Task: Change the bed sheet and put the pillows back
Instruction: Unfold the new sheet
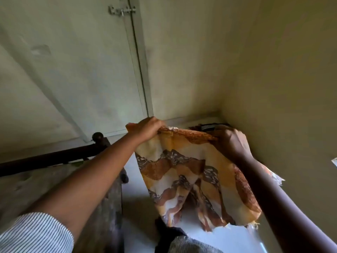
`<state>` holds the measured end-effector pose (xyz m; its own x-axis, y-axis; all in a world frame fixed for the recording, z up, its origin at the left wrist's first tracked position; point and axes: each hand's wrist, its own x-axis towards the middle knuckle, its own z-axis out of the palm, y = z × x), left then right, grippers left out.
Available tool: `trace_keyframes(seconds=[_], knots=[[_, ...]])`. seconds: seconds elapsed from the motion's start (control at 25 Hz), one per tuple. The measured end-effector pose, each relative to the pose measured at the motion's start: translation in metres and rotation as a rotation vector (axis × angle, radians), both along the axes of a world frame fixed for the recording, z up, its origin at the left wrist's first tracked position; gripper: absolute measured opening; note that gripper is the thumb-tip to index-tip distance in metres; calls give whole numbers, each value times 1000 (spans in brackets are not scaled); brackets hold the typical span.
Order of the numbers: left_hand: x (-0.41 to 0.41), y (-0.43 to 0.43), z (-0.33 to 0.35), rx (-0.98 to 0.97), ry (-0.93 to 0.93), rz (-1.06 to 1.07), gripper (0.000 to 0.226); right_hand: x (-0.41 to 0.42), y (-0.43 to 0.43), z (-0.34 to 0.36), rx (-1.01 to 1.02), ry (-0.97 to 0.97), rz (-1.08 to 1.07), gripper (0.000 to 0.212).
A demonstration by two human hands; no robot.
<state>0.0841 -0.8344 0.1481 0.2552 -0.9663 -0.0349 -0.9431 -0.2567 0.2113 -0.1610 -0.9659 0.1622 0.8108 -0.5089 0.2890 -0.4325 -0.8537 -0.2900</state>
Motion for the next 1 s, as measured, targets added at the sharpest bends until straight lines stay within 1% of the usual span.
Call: trace_keyframes(seconds=[0.04,0.08,0.12,0.16,0.2,0.24,0.36,0.44,0.52,0.56,0.68,0.84,1.0], knots=[[24,-7,3,-3,-58,26,19,26,-8,2,-21,0,5,17],[45,-16,5,10,-158,57,17,48,-16,5,-40,-3,7,17],[63,-24,9,53,-278,110,16,69,-23,6,-58,-9,13,16],[86,-32,11,88,-344,202,18,95,-30,6,-78,-21,24,15],[107,-38,12,102,-342,307,20,122,-37,7,-93,-33,42,12],[129,-45,14,115,-285,410,21,149,-43,9,-104,-40,64,10],[197,-65,8,68,-211,566,28,233,-64,13,-143,-53,147,5],[240,-67,3,-11,-122,641,25,279,-73,14,-142,-74,195,6],[288,-58,-1,-132,-14,741,22,331,-80,13,-134,-106,262,7],[309,-50,-1,-168,-11,772,23,356,-80,12,-132,-121,296,8],[354,-13,5,-211,-79,810,26,425,-73,13,-110,-165,389,13],[386,52,7,-296,-86,916,47,501,-39,14,-50,-179,504,25],[401,135,7,-341,-84,1078,58,563,19,17,-10,-162,621,20]])
